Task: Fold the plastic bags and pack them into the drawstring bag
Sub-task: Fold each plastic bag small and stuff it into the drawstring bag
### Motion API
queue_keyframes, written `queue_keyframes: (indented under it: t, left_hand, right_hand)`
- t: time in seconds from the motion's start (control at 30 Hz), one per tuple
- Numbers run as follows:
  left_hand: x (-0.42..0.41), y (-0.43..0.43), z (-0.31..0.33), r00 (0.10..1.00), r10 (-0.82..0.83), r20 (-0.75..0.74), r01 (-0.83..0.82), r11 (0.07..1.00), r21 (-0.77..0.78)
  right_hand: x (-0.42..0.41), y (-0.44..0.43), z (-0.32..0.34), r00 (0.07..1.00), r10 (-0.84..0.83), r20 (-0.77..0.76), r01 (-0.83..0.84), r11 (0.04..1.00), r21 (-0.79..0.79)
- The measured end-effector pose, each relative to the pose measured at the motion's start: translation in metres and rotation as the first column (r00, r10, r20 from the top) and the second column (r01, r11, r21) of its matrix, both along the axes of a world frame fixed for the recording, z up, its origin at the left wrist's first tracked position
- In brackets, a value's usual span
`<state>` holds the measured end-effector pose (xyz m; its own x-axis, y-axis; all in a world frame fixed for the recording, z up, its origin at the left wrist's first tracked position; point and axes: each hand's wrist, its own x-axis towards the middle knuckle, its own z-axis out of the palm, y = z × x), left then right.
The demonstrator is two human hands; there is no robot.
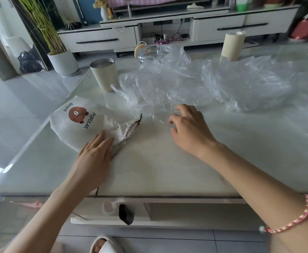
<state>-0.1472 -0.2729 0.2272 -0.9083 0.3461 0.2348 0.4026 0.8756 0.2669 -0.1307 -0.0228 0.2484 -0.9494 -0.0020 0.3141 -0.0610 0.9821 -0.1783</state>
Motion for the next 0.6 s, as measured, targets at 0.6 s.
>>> queue_keyframes:
  t: [0.6]
  left_hand:
    - [0.029, 0.119, 0.060, 0.964, -0.194, -0.183, 0.249, 0.900, 0.357]
  right_hand:
    - [-0.025, 0.030, -0.013, 0.989, -0.084, -0.122, 0.074, 0.994, -0.081]
